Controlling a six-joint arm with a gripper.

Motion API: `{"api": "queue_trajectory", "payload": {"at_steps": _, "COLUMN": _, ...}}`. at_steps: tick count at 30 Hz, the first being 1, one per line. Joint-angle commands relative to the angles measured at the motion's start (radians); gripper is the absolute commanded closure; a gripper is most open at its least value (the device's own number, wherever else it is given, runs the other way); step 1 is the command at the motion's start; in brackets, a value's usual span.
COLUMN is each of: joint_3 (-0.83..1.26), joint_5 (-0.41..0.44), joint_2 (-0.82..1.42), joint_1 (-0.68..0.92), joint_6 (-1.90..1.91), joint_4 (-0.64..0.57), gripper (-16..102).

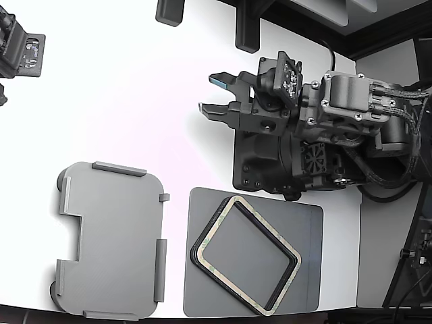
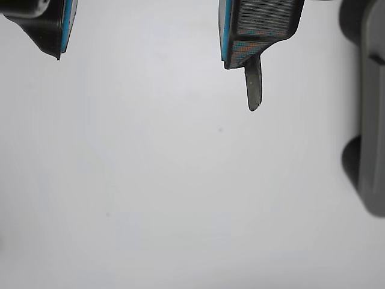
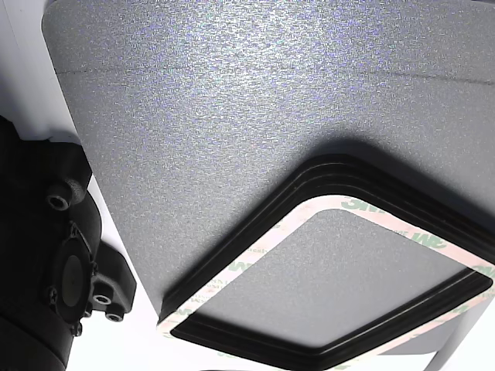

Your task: Grab top frame and put it into gray box.

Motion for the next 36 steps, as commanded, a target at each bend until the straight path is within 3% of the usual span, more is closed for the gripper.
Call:
{"api": "queue_trajectory", "payload": {"at_steps": 1, "joint_3": -0.023, "joint_5": -0.098, "joint_2": 0.021, "joint_1": -0.101, "joint_6": -0.025, "joint_4": -0.012, "gripper": -14}}
{"api": "queue_trajectory", "payload": {"at_steps": 12, "joint_3": -0.029, "joint_5": -0.106, "joint_2": 0.020, "joint_1": -0.100, "joint_6": -0.031, "joint_4": -0.011, "gripper": -14}}
{"api": "queue_trajectory", "payload": {"at_steps": 15, "joint_3": -0.117, "joint_5": -0.100, "joint_2": -0.061, "joint_1": -0.071, "joint_6": -0.040, "joint_4": 0.000, "gripper": -14}}
{"api": "queue_trajectory", "payload": {"at_steps": 21, "joint_3": -0.362, "joint_5": 0.006, "joint_2": -0.275, "joint_1": 0.063, "joint_6": -0.213, "joint_4": 0.100, "gripper": -14}}
{"api": "queue_trajectory", "payload": {"at_steps": 27, "joint_3": -0.566, "joint_5": 0.107, "joint_2": -0.448, "joint_1": 0.213, "joint_6": -0.782, "joint_4": 0.201, "gripper": -14}}
{"api": "queue_trajectory", "payload": {"at_steps": 30, "joint_3": -0.647, "joint_5": 0.069, "joint_2": -0.505, "joint_1": 0.261, "joint_6": -0.960, "joint_4": 0.255, "gripper": -14}}
{"api": "queue_trajectory", "payload": {"at_steps": 33, "joint_3": -0.730, "joint_5": -0.028, "joint_2": -0.568, "joint_1": 0.295, "joint_6": -1.106, "joint_4": 0.322, "gripper": -10}}
{"api": "queue_trajectory", "payload": {"at_steps": 36, "joint_3": -0.782, "joint_5": -0.051, "joint_2": -0.635, "joint_1": 0.373, "joint_6": -1.216, "joint_4": 0.364, "gripper": -11}}
